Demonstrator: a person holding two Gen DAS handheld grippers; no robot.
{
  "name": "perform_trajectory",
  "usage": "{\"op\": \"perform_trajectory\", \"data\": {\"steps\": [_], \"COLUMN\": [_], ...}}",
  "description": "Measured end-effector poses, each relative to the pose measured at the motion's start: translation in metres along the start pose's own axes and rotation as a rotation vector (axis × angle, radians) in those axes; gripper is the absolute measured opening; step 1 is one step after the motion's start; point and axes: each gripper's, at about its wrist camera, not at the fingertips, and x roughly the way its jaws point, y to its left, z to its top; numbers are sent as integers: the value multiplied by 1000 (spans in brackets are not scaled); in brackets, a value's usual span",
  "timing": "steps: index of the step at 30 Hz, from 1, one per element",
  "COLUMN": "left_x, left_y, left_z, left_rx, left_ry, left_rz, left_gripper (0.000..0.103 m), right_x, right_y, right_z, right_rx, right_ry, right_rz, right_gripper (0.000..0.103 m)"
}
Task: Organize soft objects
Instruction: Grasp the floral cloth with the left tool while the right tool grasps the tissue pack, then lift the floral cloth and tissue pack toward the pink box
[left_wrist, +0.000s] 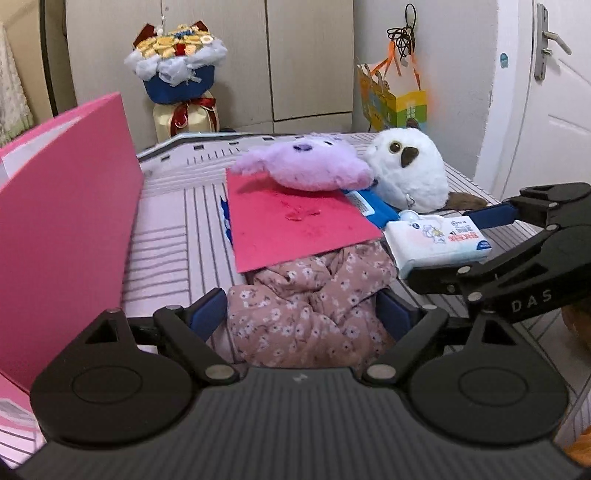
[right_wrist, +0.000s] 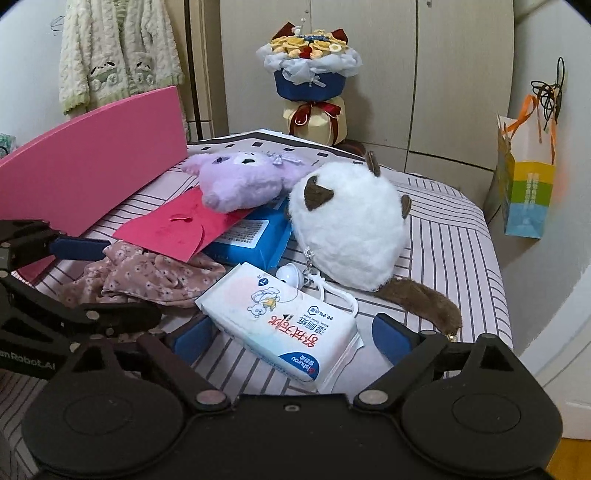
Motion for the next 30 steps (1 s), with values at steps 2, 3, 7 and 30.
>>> {"op": "perform_trajectory", "data": {"steps": [2, 3, 7, 30], "left_x": [0, -2, -6, -20], "left_y": [0, -1, -7, -4], "left_z": [1, 1, 1, -2], "left_rx": [-5, 3, 29, -59], "left_ry": [3, -1, -13, 23], "left_rz": [-7, 0, 7, -74], "left_gripper": [77, 65, 35, 15], "right_x": [-2, -3, -14, -34], "right_y": [0, 0, 6, 19], "right_z": [-1, -2, -7, -25], "right_rx": [-5, -13, -81, -90], "right_ry": [-8, -15, -48, -77], "right_rz": [10, 22, 19, 97], "right_gripper": [92, 87, 67, 45]}}
